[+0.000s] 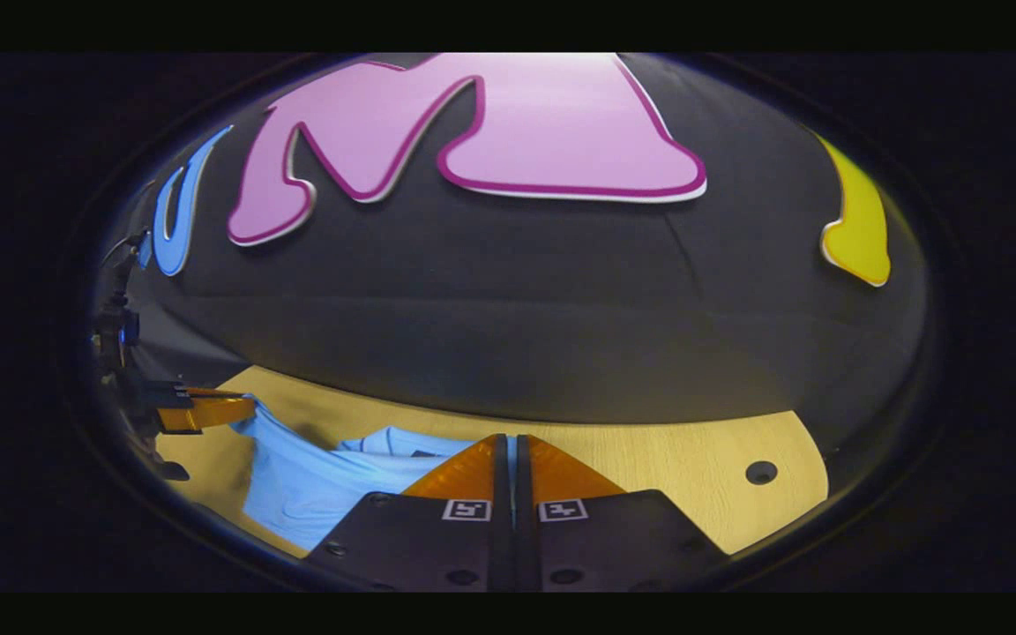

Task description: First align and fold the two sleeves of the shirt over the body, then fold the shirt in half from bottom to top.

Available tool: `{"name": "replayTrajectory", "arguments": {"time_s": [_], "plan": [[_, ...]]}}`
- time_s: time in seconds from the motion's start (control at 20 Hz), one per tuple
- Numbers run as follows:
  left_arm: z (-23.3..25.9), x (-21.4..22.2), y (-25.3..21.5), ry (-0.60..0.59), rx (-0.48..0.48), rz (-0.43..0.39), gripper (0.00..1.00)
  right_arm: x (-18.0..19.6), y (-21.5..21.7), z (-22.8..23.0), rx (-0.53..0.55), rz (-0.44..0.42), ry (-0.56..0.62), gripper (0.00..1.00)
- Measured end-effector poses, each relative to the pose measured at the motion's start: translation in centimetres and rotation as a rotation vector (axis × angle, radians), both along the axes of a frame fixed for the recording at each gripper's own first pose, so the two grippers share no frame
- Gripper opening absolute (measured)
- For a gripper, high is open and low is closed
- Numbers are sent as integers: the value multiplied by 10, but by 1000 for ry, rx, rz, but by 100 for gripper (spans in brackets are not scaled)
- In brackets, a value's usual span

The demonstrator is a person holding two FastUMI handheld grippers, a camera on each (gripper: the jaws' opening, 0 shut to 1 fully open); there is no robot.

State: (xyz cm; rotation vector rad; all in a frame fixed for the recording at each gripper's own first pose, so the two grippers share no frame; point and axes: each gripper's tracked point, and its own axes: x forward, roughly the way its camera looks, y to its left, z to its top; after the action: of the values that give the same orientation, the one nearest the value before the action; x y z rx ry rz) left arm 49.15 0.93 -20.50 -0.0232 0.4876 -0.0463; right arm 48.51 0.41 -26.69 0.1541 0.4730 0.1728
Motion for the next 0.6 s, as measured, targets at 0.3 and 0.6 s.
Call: {"name": "replayTrajectory", "arguments": {"time_s": [0.3,0.6], "plan": [[-46,45,15,-34,18,12,6,28,-8,-55,-31,-35,23,10],[-57,45,13,-42,35,46,72,24,-6,-56,-96,-30,4,20]]}}
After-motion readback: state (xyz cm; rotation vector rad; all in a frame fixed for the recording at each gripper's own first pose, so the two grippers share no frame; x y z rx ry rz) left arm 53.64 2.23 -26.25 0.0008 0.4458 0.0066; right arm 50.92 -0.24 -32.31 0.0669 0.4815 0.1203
